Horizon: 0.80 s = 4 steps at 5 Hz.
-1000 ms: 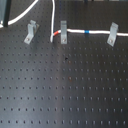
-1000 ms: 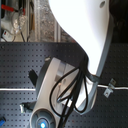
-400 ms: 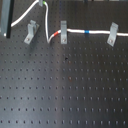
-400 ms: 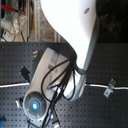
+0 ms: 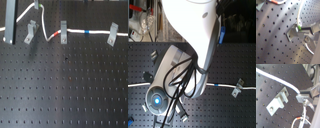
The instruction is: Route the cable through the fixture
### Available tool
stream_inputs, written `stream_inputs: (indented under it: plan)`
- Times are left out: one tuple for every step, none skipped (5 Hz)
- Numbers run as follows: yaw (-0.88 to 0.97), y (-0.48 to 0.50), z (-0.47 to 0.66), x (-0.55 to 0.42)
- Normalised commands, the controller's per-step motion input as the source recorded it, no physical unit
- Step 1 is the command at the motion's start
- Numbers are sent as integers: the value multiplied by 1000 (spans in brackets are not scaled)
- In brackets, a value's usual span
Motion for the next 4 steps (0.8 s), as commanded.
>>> stream_inputs:
  plan:
    - [-574,303,226,-268]
    - [-565,301,253,-284]
    - [-560,257,254,-299]
    - [-557,185,215,-319]
